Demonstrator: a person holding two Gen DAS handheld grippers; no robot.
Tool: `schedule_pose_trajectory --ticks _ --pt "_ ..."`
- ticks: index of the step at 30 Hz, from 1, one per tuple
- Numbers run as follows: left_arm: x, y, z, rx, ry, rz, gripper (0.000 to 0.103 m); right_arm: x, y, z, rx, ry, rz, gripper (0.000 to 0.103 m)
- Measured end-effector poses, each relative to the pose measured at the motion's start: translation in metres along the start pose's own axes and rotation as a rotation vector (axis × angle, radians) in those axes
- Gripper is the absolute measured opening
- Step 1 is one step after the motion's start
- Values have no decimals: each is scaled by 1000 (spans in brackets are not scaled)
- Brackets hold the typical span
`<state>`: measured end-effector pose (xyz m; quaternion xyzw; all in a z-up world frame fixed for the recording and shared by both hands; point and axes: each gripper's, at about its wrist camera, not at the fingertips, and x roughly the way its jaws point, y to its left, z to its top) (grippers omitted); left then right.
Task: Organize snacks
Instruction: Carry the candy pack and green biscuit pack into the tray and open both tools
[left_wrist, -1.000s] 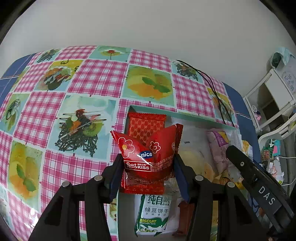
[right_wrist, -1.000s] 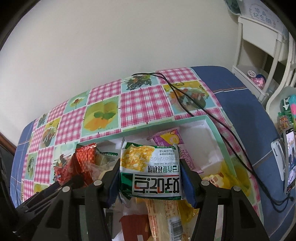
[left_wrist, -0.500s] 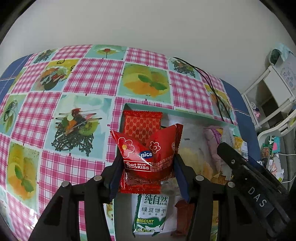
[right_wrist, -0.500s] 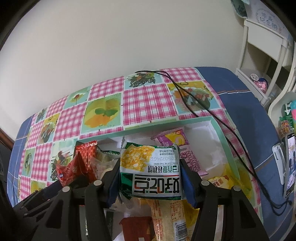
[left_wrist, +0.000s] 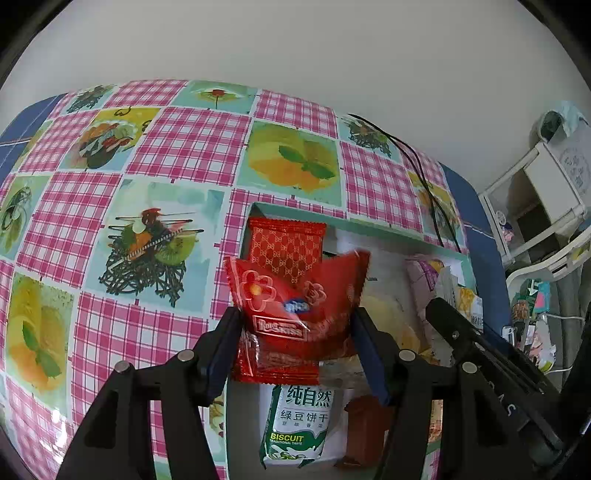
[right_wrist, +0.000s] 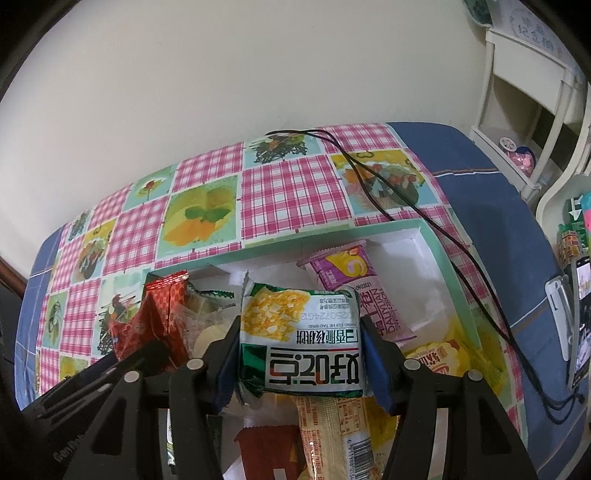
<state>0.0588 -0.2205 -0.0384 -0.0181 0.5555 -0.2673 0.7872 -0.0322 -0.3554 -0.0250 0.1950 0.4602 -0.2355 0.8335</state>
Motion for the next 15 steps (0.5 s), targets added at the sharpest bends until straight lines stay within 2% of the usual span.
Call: schedule_pose_trajectory --ticks 4,7,15 --pt "-5 2 5 -26 2 -37 67 -2 0 1 2 -5 1 64" --pt "-11 1 7 -27 -4 -50 67 -8 0 3 1 -19 1 64" --pt "-33 1 17 -28 -34 -49 67 -26 1 10 -7 -49 -4 65"
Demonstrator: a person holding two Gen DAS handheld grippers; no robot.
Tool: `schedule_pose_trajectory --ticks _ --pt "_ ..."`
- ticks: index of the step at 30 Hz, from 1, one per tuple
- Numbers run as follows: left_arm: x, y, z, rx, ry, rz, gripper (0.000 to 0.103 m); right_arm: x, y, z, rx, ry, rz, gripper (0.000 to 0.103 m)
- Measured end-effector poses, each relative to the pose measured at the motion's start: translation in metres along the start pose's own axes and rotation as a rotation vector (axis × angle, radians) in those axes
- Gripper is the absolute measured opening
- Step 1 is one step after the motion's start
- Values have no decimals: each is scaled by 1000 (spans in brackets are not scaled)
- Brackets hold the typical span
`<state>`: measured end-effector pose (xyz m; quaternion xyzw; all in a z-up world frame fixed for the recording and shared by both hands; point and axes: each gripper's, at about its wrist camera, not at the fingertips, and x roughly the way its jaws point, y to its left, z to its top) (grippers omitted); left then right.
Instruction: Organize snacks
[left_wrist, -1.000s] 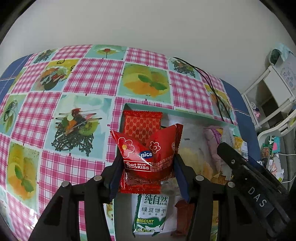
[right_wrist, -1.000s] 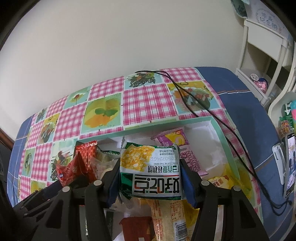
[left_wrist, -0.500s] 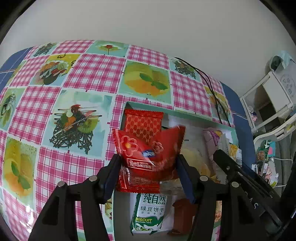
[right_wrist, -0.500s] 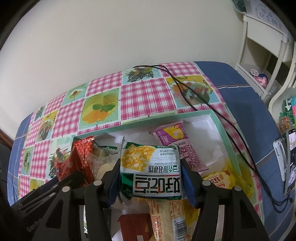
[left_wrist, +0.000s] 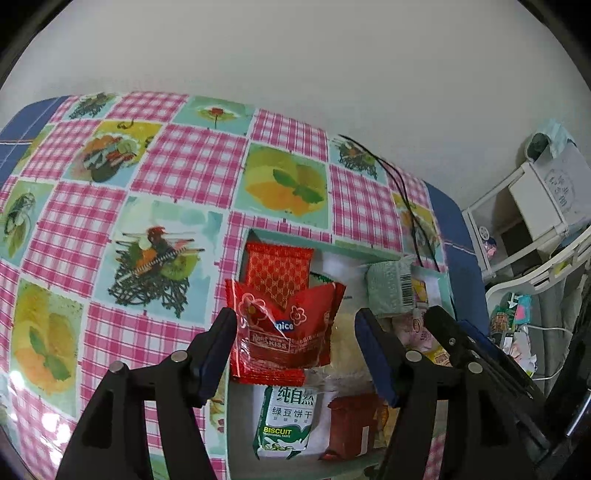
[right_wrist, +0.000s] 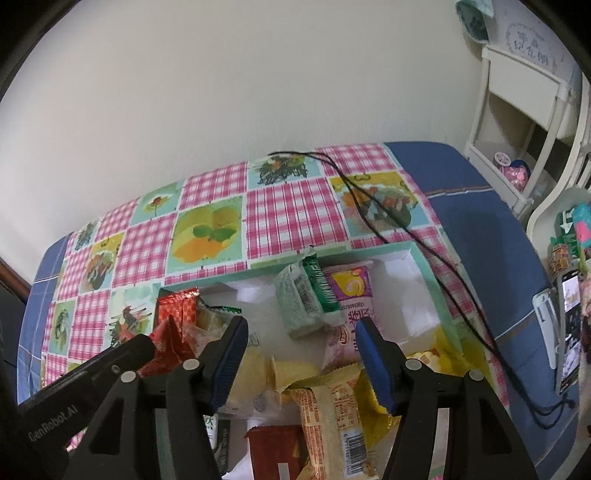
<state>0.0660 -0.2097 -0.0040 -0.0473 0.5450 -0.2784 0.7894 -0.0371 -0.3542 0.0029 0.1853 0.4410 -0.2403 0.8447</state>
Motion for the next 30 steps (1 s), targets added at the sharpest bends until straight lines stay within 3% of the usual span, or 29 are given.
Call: schedule_pose_trajectory --ticks 11,15,19,30 --pt "-20 22 8 -25 -35 134 69 -17 7 6 -26 -8 -10 66" --pt "-20 31 8 -39 -34 163 69 -17 9 5 -42 -7 -22 85" --pt "-18 35 8 -40 -30 198 81 -15 9 5 -42 -3 -20 96" --pt "-12 36 6 -10 -20 269 82 -15 10 4 -50 -7 -18 103"
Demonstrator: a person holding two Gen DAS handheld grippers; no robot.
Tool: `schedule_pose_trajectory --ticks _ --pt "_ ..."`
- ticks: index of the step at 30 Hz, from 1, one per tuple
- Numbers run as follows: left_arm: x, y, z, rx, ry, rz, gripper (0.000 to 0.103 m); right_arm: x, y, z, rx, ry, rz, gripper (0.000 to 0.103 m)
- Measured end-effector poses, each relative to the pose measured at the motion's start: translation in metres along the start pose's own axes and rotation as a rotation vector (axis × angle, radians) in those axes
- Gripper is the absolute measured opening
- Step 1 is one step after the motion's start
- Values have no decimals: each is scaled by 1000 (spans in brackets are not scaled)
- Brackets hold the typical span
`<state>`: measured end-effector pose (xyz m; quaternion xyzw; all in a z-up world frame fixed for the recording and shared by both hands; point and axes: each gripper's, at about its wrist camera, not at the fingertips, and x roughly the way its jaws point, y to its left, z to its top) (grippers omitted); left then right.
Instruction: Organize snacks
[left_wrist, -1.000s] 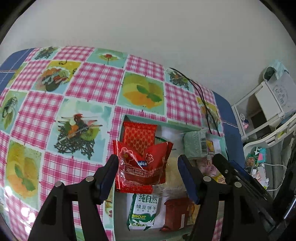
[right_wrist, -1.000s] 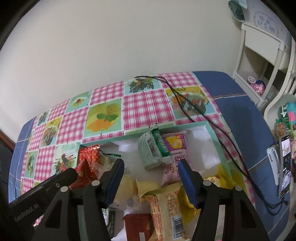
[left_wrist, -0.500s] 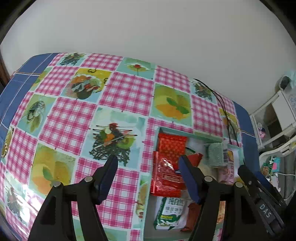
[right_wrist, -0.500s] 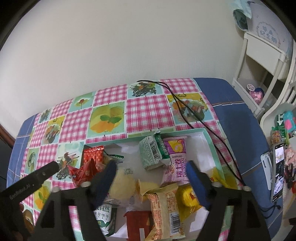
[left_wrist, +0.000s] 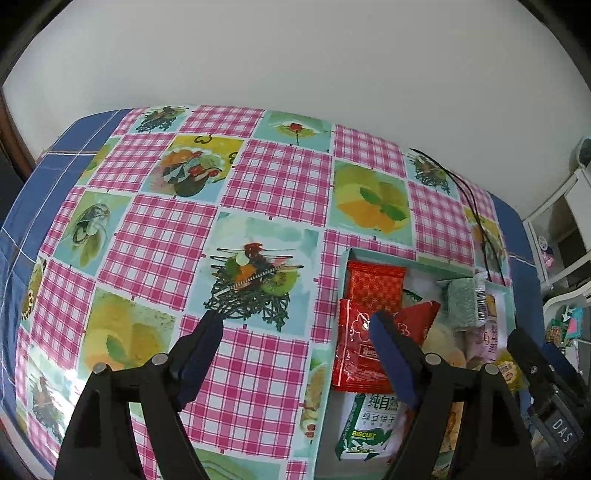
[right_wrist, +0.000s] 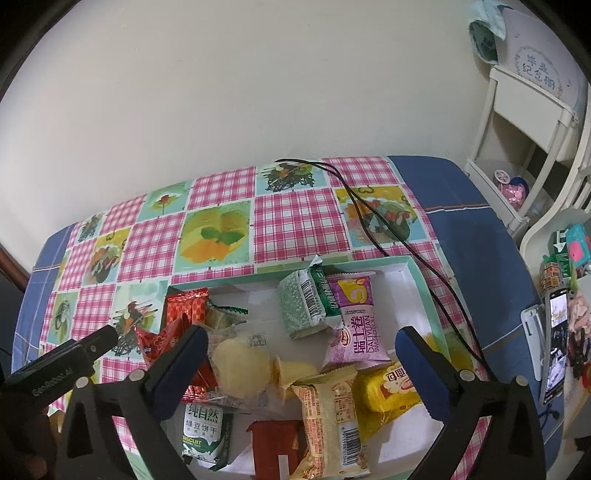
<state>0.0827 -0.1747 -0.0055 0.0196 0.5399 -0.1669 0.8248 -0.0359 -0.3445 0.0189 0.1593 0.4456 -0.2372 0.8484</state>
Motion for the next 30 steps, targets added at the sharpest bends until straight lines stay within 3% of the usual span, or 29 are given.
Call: schedule_pose_trajectory --ticks 9,15,22,26,30 --pt "-2 -5 -2 89 -75 93 101 1 4 -3 -20 0 -7 103" --pt "-3 -7 -2 127 -79 121 101 1 3 -4 -16 7 -14 103" --pt "-12 -7 -6 102 -95 188 101 -1 7 -7 -28 21 -21 103" --pt "-10 -6 -9 105 -71 338 101 -2 10 -9 -33 28 -19 103" --pt "-9 -2 -15 119 -48 340 101 -3 13 -12 -36 34 -18 103"
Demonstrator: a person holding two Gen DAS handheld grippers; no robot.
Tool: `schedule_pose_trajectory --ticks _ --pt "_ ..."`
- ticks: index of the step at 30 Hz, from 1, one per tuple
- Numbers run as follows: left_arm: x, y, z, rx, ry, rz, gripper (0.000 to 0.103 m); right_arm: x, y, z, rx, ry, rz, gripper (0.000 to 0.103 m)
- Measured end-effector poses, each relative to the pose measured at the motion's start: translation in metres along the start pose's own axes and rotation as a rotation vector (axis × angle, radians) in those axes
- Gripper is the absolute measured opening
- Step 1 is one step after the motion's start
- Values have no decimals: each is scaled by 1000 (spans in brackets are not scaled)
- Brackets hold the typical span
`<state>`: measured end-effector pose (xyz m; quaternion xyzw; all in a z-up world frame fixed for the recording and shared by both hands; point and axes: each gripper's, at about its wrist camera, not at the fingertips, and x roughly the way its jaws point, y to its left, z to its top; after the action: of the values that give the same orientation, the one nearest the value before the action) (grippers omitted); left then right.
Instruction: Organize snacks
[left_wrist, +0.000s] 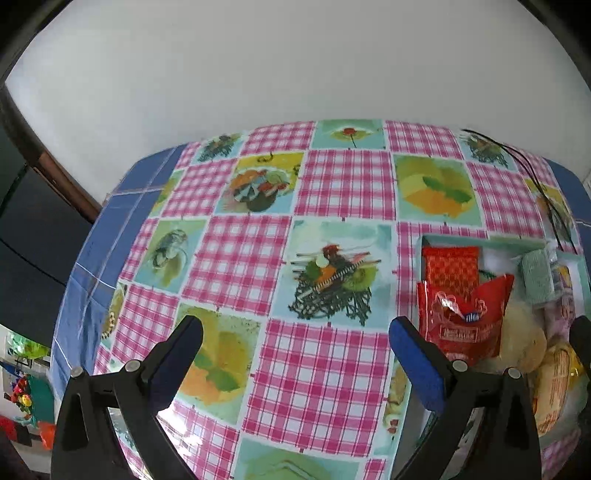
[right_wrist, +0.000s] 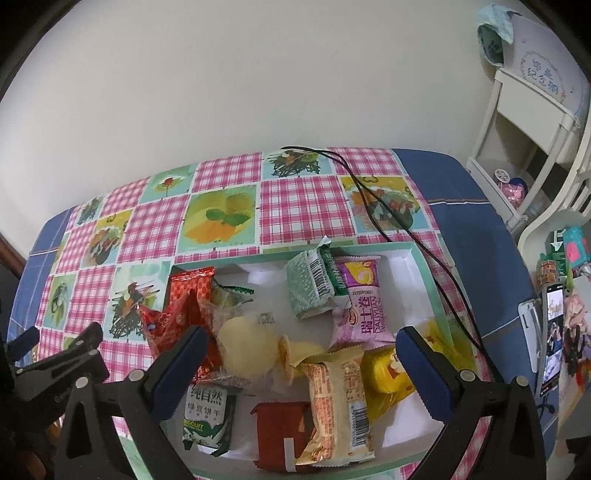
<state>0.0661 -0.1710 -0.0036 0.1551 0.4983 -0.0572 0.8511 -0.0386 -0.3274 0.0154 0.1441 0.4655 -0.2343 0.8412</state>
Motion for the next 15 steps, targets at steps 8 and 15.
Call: schedule_pose_trajectory --ticks 8,15 --pt "0 2 -11 -4 19 -26 101 -1 6 -9 0 14 2 103" --pt "0 10 -22 -6 18 -46 101 -7 17 -23 -9 14 6 103"
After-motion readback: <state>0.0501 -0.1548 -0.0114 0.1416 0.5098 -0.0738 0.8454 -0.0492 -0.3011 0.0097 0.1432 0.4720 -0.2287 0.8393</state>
